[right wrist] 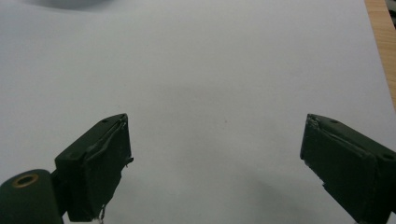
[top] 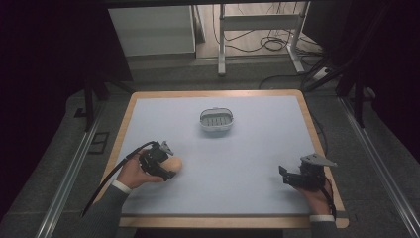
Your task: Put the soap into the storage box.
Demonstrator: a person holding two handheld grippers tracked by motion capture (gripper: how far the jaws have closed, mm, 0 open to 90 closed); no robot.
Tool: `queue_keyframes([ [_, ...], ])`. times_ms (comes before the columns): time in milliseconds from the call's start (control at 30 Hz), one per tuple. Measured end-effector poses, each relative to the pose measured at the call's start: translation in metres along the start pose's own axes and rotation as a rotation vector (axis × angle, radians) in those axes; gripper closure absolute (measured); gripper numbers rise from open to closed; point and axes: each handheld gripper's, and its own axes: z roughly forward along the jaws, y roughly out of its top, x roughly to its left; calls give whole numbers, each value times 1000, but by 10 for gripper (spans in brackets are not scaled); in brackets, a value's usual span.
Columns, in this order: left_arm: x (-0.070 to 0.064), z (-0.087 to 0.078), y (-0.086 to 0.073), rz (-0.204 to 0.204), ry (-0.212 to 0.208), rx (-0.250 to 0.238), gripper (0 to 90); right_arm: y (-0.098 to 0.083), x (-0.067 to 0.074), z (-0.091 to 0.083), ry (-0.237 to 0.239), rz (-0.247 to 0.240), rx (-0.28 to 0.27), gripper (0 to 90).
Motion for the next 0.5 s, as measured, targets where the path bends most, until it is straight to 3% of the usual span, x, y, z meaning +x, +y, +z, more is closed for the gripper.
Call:
queue_keyframes([
  [500, 12, 3, 4, -34, 2, -21, 328, -1, -1, 1, -2, 2, 6, 85],
])
